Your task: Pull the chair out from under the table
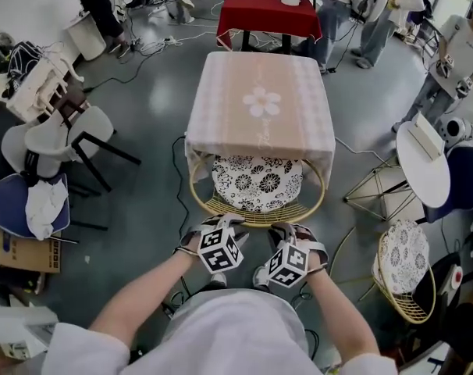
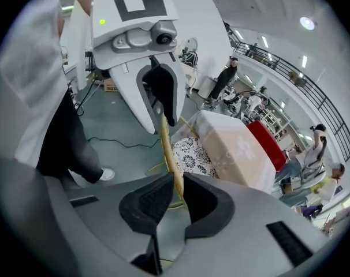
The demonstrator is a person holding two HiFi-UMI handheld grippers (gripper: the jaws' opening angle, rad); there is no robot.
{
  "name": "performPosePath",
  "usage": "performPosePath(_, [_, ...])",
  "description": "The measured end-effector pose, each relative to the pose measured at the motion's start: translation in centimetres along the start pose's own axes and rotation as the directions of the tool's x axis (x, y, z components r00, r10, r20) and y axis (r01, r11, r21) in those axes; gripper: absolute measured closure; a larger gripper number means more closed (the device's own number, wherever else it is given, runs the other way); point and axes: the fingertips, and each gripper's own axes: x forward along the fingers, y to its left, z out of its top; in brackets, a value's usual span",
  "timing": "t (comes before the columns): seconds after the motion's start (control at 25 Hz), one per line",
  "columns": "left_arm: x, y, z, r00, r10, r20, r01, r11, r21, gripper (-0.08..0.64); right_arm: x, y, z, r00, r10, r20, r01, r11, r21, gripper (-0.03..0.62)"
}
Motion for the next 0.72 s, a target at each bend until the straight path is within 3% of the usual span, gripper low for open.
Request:
performPosePath(0.16, [1.0,-0.1,-0.9,0.998,-0.014,-0.063,0.015,1.000,0.027,0.411,0.7,0.1,-1.2,0.998,0.058,-0.018,-0.059,0.995,-0.077,0.485])
performPosePath(0.36, [2.3,0.3,-2.3,0.989,0.015,-0.145,-0.001,0.995,0.097,0.410,1.9,0.3,-2.1,0.996,0.087,-0.030,-0.092,0.976,-0.197,0.485])
performPosePath(0.56, [3.7,1.0,-3.9,0.966,0.068,-0.251,-0.011,0.975,0.223,0.410,2.8,0.2,-2.8,0.992,0.125,-0.029,-0.128,0.956,-0.265,0.488])
performPosePath(0.72, [3.8,1.3,-4.3,0.955,0.092,-0.283,-0.019,0.968,0.250,0.413,3.2,0.2,-2.7,0.991,0.137,-0.011,-0.133,0.937,-0.323,0.510])
